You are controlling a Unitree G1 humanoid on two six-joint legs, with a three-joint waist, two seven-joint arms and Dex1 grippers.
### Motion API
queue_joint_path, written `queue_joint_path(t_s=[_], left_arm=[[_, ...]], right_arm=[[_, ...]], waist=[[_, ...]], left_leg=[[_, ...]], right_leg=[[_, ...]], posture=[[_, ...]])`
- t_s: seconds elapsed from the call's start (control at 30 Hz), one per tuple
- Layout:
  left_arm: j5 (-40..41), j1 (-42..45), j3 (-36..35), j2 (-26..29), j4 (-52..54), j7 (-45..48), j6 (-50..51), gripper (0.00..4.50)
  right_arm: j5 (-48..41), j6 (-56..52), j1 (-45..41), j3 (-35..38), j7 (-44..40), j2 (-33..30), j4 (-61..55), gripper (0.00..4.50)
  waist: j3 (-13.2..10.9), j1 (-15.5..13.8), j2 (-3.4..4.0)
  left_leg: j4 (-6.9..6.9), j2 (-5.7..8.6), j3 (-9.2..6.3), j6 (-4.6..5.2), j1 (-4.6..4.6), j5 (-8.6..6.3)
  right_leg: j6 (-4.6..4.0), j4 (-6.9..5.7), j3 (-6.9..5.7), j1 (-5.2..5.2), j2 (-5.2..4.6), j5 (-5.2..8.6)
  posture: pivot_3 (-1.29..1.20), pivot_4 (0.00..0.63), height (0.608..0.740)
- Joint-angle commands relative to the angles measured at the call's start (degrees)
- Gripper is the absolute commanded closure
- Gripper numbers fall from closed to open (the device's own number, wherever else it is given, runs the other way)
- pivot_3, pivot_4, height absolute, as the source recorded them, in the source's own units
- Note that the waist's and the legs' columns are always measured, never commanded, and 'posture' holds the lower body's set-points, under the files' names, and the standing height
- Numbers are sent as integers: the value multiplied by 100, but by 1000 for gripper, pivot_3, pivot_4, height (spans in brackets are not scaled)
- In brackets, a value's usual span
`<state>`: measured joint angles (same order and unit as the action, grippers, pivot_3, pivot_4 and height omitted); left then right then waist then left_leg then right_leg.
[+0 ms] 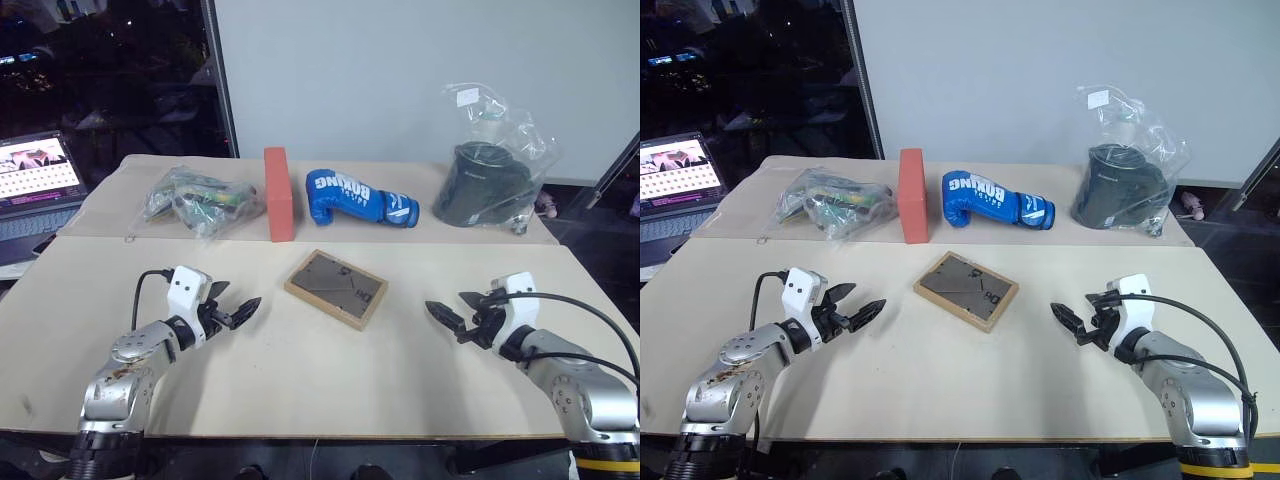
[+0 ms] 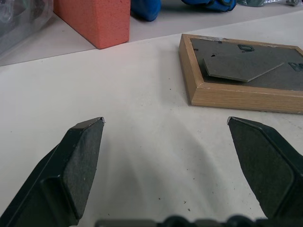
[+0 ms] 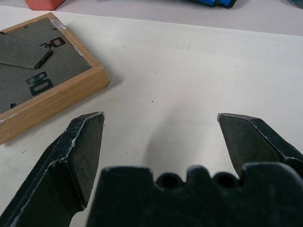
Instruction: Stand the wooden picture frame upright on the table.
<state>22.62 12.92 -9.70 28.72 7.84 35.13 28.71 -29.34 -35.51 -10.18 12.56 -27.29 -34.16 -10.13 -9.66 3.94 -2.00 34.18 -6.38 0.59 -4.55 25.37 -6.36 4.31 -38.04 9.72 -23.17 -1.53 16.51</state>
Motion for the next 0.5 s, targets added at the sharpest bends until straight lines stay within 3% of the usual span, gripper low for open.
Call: queue_joint_path(t_s=[0.03,0.07,0.17,0.27,0.4,0.5], left_arm=[[517,68,-60,445,466,490,543,0],[804,133,-81,731,655,797,945,0],[707,438,345,1096,740,778,1561,755],[609,804,815,809,790,309,2086,1866],[634,1106,1269,235,937,-162,2681,3245],[420,1324,1719,-135,802,-468,2875,4304]], right_arm=[[346,487,-357,-116,-599,-508,188,48],[579,804,-640,-300,-997,-804,461,48],[1505,1662,-1604,-1158,-1535,-1173,1463,798],[2288,2515,-2675,-1817,-1588,-876,2795,1813],[2954,3531,-3767,-2281,-1566,-290,4632,3056],[3202,4194,-4492,-2448,-1535,368,6170,4135]], waist=[[-1,7,-1],[-4,26,-1],[-13,80,8],[-4,127,1],[-5,160,-8],[-7,157,-8]], left_leg=[[0,0,0,0,0,0],[0,0,0,0,0,0],[7,0,1,0,14,0],[3,4,-4,5,-15,3],[-6,8,-13,5,6,3],[-31,23,-34,6,23,4]], right_leg=[[0,0,0,0,0,0],[0,-1,0,0,0,0],[0,-3,1,-20,-1,-1],[-20,3,0,4,-1,10],[7,11,-1,1,-1,-1],[-28,11,-3,-12,-5,-17]], posture=[[0,150,740],[0,150,740],[0,150,740],[0,150,740],[0,150,740],[0,150,740]])
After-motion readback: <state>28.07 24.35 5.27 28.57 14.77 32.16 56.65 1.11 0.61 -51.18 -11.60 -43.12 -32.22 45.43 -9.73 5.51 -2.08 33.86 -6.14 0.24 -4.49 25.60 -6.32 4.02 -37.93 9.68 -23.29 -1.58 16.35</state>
